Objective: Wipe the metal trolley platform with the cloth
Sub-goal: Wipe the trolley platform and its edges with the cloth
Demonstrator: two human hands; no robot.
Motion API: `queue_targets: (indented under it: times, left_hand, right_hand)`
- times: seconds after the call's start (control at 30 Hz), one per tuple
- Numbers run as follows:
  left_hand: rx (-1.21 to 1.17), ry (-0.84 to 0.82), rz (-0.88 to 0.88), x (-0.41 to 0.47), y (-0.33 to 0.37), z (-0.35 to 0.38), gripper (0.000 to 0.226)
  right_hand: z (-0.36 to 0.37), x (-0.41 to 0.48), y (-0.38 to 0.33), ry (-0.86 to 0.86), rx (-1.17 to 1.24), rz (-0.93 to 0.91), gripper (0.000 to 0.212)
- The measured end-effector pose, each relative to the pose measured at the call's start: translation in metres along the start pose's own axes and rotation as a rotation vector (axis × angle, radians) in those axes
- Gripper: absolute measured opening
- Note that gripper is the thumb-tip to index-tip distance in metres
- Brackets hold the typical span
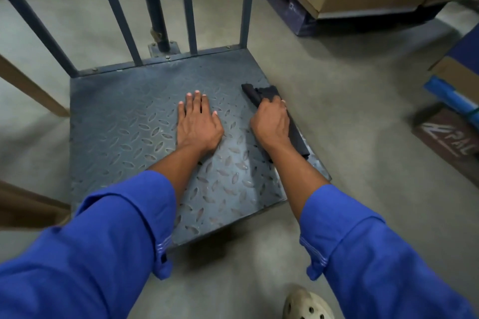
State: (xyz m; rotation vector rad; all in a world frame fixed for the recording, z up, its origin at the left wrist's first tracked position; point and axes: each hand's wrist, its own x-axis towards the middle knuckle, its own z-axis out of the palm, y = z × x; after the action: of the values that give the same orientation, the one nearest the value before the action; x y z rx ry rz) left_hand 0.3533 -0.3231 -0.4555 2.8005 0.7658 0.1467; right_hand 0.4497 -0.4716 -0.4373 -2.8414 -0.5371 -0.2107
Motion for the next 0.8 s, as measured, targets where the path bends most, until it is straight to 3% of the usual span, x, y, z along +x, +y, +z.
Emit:
queue_targets:
  times: [0.13, 0.3, 0.4, 0.57, 0.73, 0.8]
  left_hand:
    - [-0.006, -0.005, 0.015, 0.015, 0.002, 0.0, 0.07]
    - [0.0, 0.026, -0.008, 0.036, 0.0, 0.001, 0.074]
    - [0.012, 0.054, -0.036, 0.042, 0.001, 0.005, 0.077]
    - [0.044, 0.075, -0.068, 0.048, 0.003, 0.006, 0.078]
    - [0.029, 0.089, -0.063, 0.051, 0.002, 0.008, 0.077]
    - [0.029, 0.101, -0.071, 0.049, 0.002, 0.008, 0.076]
  right_hand:
    - [-0.007, 0.03, -0.005, -0.018, 0.032, 0.014, 0.027]
    - [-0.012, 0.088, -0.013, 0.033, 0.23, 0.063, 0.037]
    - [0.004, 0.125, -0.025, 0.121, 0.252, -0.001, 0.044]
    - [0.043, 0.154, -0.043, -0.026, 0.229, -0.128, 0.049]
    - [0.026, 0.146, -0.039, -0.104, 0.271, -0.274, 0.037]
    - [0.012, 0.144, -0.03, -0.002, 0.415, -0.268, 0.035]
